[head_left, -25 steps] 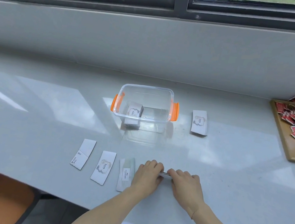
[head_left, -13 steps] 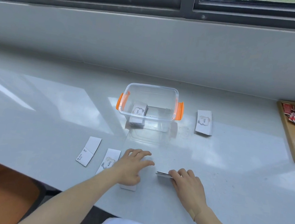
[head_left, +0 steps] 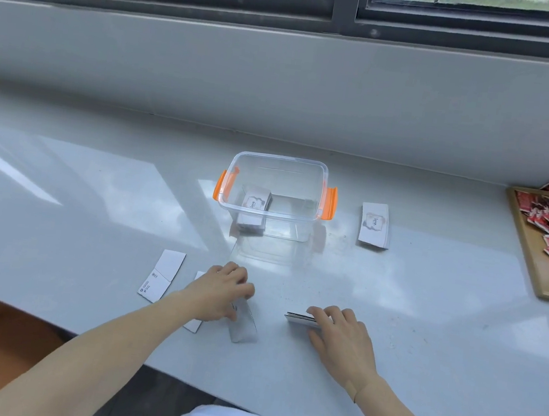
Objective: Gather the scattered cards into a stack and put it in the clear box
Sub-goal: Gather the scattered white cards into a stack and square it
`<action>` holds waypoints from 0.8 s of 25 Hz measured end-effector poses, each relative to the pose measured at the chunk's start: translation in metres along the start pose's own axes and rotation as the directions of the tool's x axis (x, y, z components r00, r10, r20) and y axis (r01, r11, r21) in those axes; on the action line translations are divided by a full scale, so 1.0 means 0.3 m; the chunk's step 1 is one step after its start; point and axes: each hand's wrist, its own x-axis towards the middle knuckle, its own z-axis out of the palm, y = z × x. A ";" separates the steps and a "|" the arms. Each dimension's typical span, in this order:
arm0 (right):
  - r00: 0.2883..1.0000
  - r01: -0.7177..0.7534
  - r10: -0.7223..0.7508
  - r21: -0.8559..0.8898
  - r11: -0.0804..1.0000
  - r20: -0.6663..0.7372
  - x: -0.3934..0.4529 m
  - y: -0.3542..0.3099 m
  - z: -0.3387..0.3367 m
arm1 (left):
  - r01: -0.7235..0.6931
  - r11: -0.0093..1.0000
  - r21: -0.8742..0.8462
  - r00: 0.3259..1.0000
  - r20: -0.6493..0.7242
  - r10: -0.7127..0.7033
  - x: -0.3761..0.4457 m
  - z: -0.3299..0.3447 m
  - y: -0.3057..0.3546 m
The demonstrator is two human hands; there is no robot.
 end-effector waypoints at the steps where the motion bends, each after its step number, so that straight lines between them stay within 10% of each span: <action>1: 1.000 0.000 0.000 0.002 1.000 -0.003 -0.001 0.000 0.001 | 0.073 0.990 -0.123 0.997 -0.006 -0.075 0.002 -0.003 0.002; 7: 1.000 -0.001 0.001 -0.002 1.000 -0.026 0.006 0.008 0.015 | 0.216 0.690 -0.691 0.904 -0.124 -0.408 0.029 -0.037 0.111; 20: 0.994 -0.023 0.021 -0.017 1.000 -0.110 0.015 0.001 0.034 | 0.132 0.529 -0.839 0.983 0.044 -0.176 0.109 -0.023 0.420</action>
